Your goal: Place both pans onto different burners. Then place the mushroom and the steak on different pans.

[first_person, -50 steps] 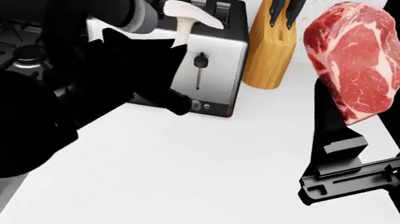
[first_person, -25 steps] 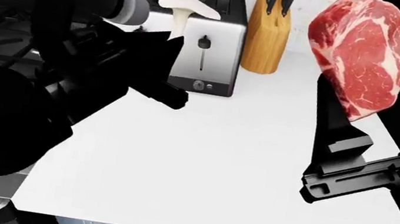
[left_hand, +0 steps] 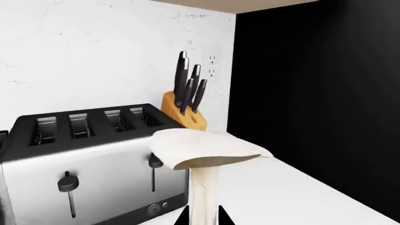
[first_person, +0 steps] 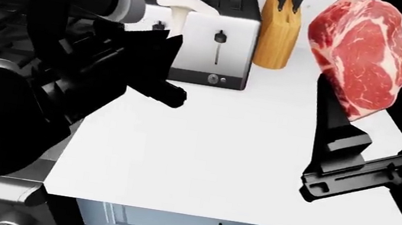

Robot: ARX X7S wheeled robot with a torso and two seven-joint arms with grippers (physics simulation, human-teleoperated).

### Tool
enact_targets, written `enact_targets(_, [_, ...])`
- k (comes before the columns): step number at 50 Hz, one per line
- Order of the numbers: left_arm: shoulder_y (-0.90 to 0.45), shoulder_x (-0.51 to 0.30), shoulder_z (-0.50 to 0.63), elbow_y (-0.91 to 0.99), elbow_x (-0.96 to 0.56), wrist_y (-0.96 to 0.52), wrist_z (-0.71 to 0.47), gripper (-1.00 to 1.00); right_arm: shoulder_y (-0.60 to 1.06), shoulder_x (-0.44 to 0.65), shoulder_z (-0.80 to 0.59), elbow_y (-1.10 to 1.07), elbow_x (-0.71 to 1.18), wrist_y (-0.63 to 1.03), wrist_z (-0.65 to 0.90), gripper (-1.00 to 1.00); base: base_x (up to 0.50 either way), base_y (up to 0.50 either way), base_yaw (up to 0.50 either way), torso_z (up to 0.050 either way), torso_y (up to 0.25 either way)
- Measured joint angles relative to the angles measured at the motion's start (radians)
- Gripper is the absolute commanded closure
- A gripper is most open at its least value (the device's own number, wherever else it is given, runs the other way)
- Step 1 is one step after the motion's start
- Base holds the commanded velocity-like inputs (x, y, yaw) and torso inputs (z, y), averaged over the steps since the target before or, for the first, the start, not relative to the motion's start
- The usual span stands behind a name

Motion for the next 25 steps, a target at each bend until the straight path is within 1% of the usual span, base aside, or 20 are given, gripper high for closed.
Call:
enact_targets(15, [0.005,0.001,0.004,-0.015,0.015,0.002,0.011,1.00,0.009,-0.012,-0.013,0.006,-0.015,0.012,-0.012,1.00,0.00,0.50,0.00,0.001,0.000])
enact_targets(25, [0.006,-0.002,0.003,-0.017,0.014,0.004,0.013,1.00,0.016,-0.015,-0.012,-0.001,-0.007,0.009,-0.027,1.00,0.11,0.50,0.00,0.000,0.000])
